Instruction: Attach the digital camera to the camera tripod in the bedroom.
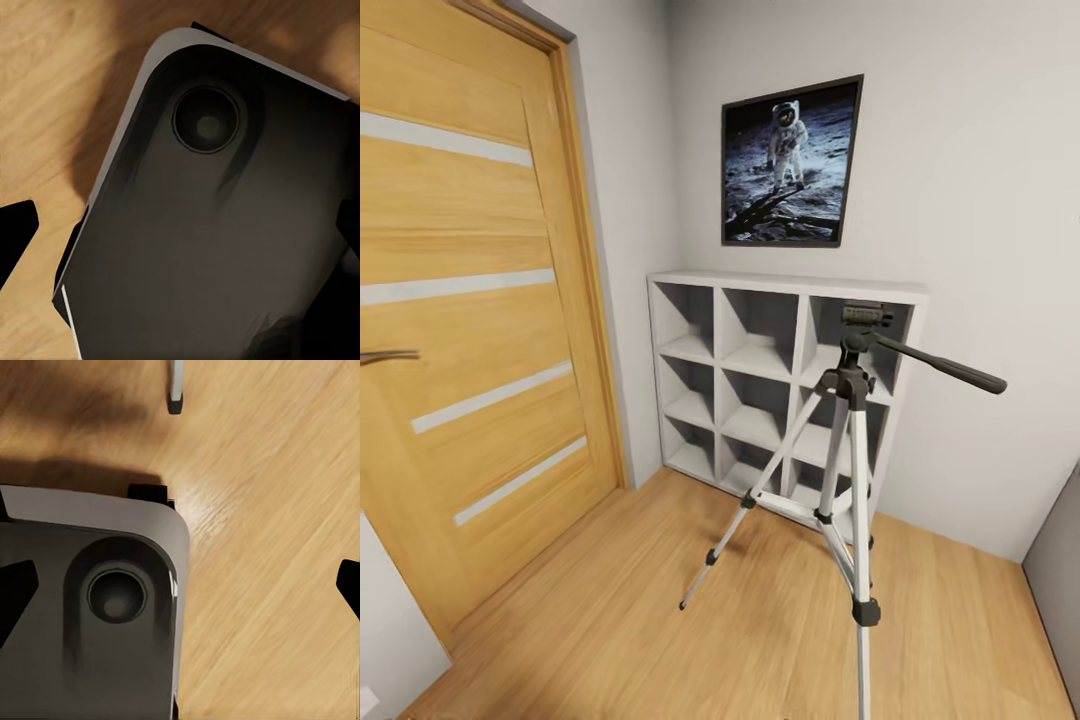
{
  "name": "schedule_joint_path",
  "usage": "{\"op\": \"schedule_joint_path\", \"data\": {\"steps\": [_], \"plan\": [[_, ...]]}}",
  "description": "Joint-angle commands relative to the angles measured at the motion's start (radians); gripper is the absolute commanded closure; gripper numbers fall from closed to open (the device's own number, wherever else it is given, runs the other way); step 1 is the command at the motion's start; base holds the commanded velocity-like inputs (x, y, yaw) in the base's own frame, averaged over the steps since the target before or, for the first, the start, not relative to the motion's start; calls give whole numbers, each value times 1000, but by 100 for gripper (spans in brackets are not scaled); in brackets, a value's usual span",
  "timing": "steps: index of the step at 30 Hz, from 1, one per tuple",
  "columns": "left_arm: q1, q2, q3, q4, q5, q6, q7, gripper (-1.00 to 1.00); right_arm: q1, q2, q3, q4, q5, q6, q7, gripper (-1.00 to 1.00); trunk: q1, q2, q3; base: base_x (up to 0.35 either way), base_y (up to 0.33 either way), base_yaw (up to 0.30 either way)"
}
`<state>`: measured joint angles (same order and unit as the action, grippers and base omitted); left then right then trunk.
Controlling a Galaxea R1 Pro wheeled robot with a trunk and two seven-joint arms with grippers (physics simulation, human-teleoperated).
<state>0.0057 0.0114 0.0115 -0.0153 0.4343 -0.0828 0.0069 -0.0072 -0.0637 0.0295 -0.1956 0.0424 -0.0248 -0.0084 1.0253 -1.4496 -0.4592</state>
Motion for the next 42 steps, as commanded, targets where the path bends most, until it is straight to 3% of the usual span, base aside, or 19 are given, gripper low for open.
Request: {"op": "schedule_joint_path", "data": {"steps": [1,5,23,31,36,37,40,41,42], "plan": [[0,0,1,-2,2,-1,1,-100,0,0,3,1,10,-3,-1,-100,0,0,-1,-160,2,0],[0,-1,1,-2,4,-1,1,-100,-1,1,2,1,39,-3,2,-100,0,0,-1,-250,1,0],[0,1,8,-2,6,0,1,-100,-1,0,1,1,48,-8,-5,-100,0,0,-1,-71,0,0],[0,1,9,-3,8,-1,1,-100,-2,-4,5,-39,51,30,32,-100,0,0,-1,-1,0,0],[0,20,11,-60,9,4,2,-100,-2,-1,6,-234,68,183,145,-100,0,0,-1,0,0,0],[0,32,11,-115,10,13,1,-100,-2,-1,5,-328,76,257,187,-100,0,0,-1,0,0,0],[0,55,12,-217,11,51,1,-100,-2,0,5,-492,82,386,252,-100,0,0,-1,0,0,0],[0,64,12,-254,12,73,1,-100,-2,1,5,-549,83,432,275,-100,0,0,-1,0,0,0],[0,84,13,-335,13,137,1,-100,-2,2,5,-664,84,522,322,-100,0,0,-1,0,0,0]]}}
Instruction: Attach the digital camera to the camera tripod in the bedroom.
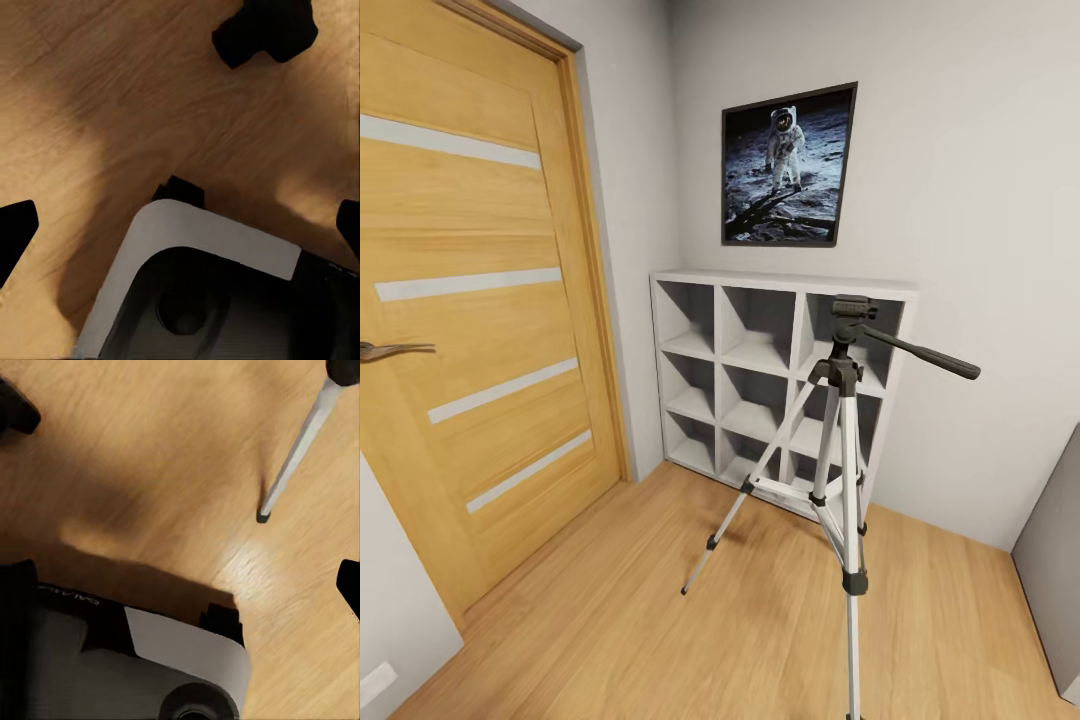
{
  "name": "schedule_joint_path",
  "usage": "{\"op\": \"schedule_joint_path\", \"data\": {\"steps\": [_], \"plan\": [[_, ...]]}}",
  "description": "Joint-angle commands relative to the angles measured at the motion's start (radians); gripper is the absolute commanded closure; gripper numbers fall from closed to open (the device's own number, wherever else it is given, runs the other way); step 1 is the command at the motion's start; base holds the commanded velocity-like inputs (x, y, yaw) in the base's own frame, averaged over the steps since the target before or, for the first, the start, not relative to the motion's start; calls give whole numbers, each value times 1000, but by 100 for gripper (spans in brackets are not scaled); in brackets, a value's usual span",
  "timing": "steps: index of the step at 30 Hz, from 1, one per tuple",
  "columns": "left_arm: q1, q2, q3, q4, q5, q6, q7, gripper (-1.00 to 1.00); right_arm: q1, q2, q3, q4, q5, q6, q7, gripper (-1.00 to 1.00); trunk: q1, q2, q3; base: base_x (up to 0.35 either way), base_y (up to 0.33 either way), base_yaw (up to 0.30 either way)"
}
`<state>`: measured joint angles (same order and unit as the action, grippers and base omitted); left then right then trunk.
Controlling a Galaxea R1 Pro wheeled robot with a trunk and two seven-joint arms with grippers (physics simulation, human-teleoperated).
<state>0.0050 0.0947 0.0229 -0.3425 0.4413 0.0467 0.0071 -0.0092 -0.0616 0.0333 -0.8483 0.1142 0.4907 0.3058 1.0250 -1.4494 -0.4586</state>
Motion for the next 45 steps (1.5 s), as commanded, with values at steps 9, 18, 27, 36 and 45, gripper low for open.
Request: {"op": "schedule_joint_path", "data": {"steps": [9,18,27,36,45], "plan": [[-86,74,80,-769,100,697,2,-100,-117,104,27,-495,13,424,240,-100,0,-1,-1,0,0,0],[-247,-102,80,-1008,96,809,38,-100,-240,149,54,-592,10,485,272,-100,0,-1,-1,0,0,0],[-256,-192,-58,-1073,-4,808,221,-100,-244,158,72,-619,20,485,270,-100,0,-1,-1,0,0,0],[-257,-222,-112,-1074,-14,806,271,-100,-244,158,78,-614,20,486,268,-100,0,-1,-1,0,0,0],[-257,-227,-115,-1076,-13,806,275,-100,-244,158,77,-612,21,486,267,-100,0,-1,-1,0,0,0]]}}
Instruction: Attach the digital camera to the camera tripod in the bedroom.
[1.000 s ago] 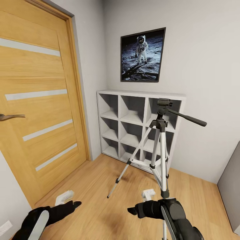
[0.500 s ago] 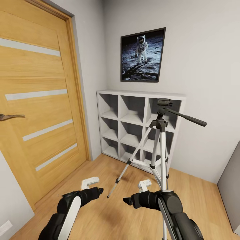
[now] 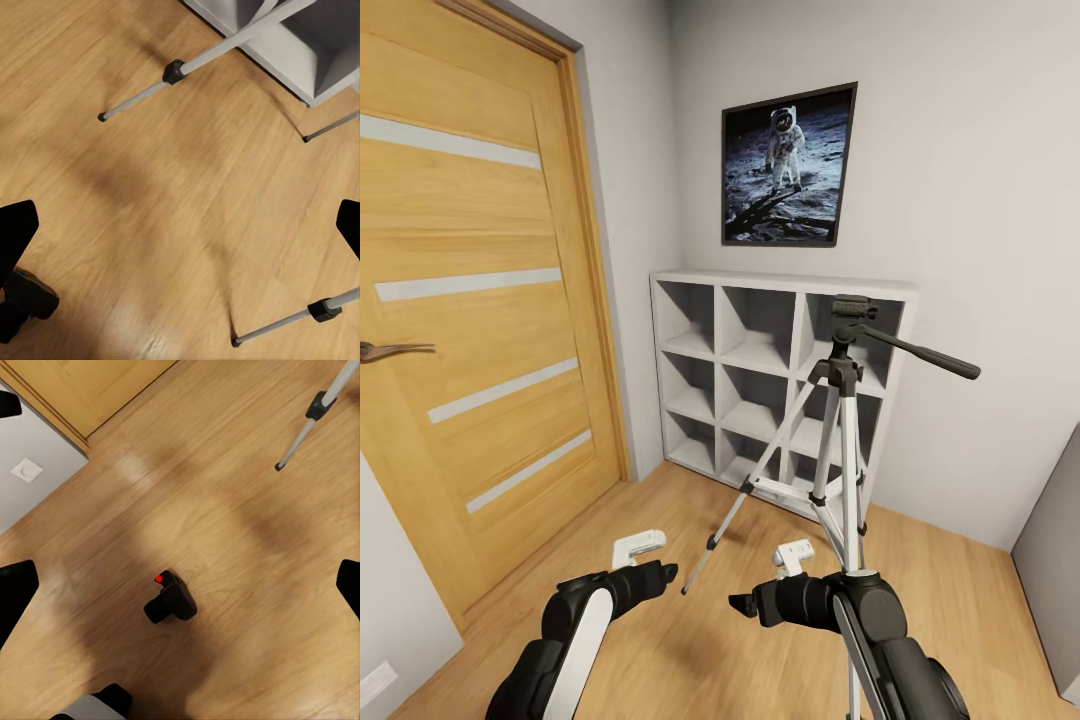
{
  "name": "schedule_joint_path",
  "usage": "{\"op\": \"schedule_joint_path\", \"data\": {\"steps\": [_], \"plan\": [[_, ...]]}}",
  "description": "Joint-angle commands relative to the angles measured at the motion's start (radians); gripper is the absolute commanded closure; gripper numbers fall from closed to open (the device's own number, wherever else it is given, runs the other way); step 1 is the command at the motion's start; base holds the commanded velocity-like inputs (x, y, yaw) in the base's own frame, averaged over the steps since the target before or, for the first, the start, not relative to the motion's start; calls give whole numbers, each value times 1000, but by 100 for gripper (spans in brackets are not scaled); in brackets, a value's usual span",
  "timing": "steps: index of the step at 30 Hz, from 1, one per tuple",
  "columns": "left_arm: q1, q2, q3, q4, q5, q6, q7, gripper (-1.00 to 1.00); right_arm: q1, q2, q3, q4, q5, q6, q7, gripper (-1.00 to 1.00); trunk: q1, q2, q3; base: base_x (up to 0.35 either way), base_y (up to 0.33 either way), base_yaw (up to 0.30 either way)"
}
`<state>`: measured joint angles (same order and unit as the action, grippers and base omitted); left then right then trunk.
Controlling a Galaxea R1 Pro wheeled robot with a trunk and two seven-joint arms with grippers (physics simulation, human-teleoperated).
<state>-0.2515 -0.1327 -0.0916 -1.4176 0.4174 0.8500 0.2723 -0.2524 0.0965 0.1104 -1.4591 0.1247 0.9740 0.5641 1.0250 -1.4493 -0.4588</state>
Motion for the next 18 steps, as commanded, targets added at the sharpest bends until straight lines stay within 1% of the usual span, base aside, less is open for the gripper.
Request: {"op": "schedule_joint_path", "data": {"steps": [1,8,16,18], "plan": [[-1,0,0,-1,11,3,10,-100,-1,0,-1,-1,10,3,9,-100,0,-1,-1,0,0,0],[0,-1,0,-1,11,3,10,-100,-1,0,0,0,9,2,9,-100,0,-1,-1,0,0,0],[-1,1,0,-4,37,8,10,-100,-1,0,-2,0,9,2,10,-100,31,-57,-26,0,0,0],[-2,1,0,-4,52,9,8,-100,-1,0,-2,0,10,2,10,-100,38,-71,-32,0,0,0]]}}
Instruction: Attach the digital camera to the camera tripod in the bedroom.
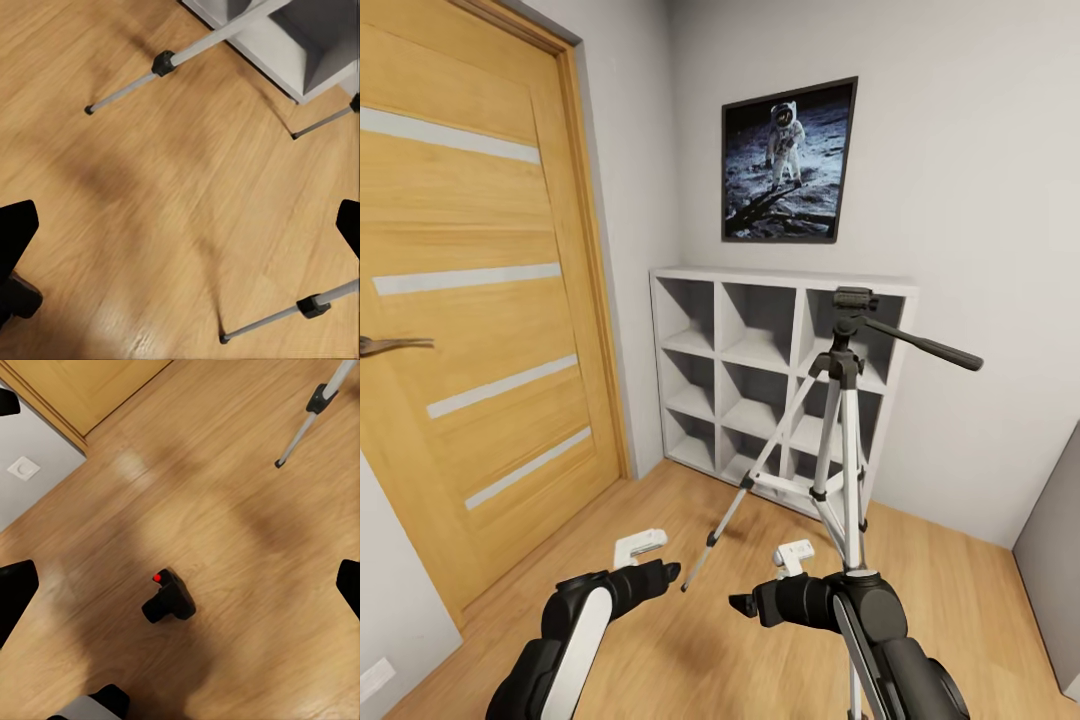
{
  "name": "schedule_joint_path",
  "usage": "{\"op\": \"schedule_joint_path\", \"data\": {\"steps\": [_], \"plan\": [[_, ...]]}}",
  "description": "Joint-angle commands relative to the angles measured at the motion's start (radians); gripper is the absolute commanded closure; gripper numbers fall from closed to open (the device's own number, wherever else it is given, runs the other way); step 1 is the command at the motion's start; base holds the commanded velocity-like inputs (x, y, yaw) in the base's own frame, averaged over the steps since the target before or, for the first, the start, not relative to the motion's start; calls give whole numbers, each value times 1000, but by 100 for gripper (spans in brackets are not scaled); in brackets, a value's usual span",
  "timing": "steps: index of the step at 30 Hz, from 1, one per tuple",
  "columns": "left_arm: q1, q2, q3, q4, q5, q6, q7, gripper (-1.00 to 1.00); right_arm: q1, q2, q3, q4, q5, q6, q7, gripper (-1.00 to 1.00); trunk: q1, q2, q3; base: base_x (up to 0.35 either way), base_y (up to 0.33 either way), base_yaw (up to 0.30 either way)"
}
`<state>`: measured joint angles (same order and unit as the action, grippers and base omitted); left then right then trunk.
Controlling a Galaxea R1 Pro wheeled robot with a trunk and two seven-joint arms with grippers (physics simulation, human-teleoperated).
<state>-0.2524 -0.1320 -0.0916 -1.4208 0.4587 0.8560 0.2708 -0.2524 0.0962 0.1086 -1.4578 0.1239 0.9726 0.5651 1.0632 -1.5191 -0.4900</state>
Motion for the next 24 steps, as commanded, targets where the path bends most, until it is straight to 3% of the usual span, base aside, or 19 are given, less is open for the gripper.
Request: {"op": "schedule_joint_path", "data": {"steps": [1,11,24], "plan": [[-1,0,0,-1,16,3,9,-100,-1,0,0,-1,10,3,9,-100,4,-8,-4,0,0,0],[-1,9,7,1,94,4,5,-100,-1,0,1,0,7,5,9,-100,42,-78,-36,0,0,0],[-1,11,10,5,136,0,1,-100,-1,-1,2,1,12,2,9,-100,92,-169,-76,0,0,0]]}}
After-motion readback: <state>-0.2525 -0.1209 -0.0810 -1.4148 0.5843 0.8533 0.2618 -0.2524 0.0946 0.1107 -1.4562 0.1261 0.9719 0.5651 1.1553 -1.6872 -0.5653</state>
